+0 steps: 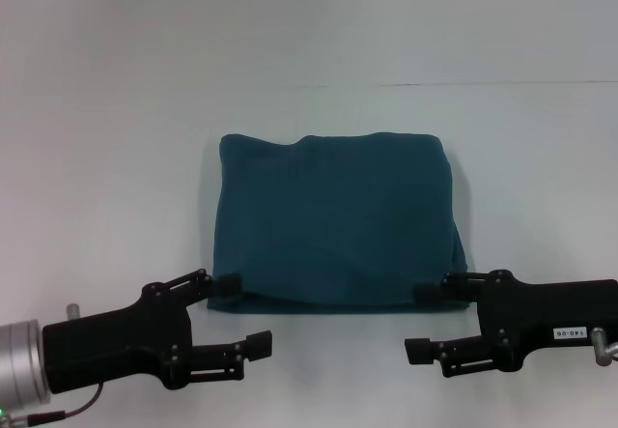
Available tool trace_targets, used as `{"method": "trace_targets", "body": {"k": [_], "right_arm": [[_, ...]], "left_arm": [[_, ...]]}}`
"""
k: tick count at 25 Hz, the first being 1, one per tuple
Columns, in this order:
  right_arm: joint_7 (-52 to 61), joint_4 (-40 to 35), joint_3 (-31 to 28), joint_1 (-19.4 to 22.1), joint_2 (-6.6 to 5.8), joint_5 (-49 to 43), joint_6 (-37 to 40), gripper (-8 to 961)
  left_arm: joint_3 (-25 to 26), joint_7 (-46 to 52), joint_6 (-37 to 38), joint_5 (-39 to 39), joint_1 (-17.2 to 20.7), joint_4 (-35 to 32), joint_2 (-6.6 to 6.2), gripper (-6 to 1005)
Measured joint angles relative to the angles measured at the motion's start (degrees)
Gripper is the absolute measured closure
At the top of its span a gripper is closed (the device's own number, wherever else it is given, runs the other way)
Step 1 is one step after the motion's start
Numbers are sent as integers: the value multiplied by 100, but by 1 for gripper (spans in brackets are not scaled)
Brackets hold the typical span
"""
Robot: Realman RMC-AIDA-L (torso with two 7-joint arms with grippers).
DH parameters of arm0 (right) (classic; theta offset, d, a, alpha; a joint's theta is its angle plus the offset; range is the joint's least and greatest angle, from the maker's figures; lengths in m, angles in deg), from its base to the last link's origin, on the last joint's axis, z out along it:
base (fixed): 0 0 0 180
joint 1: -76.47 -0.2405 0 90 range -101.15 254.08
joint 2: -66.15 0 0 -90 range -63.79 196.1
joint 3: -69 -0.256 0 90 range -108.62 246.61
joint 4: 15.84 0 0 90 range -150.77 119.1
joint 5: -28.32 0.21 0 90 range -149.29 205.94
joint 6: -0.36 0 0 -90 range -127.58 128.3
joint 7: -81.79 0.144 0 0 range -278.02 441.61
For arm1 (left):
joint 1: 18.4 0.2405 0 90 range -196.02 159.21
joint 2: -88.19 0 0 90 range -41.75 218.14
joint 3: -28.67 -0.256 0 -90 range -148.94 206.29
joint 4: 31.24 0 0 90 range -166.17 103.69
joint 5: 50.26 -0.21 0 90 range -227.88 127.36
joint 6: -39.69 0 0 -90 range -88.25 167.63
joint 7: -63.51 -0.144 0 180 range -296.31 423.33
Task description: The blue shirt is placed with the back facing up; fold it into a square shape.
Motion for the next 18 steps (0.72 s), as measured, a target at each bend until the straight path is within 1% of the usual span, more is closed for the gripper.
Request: {"method": "trace_targets", "body": {"k": [5,18], "right_arm": [[0,-3,39,16,-6,-3,21,38],[173,-9,34,24,-101,-129,79,38]], "left_arm": [[-43,10,19,-15,-2,-7,0,49],[-61,51,88,-147,-84,-1,-19,49]]}}
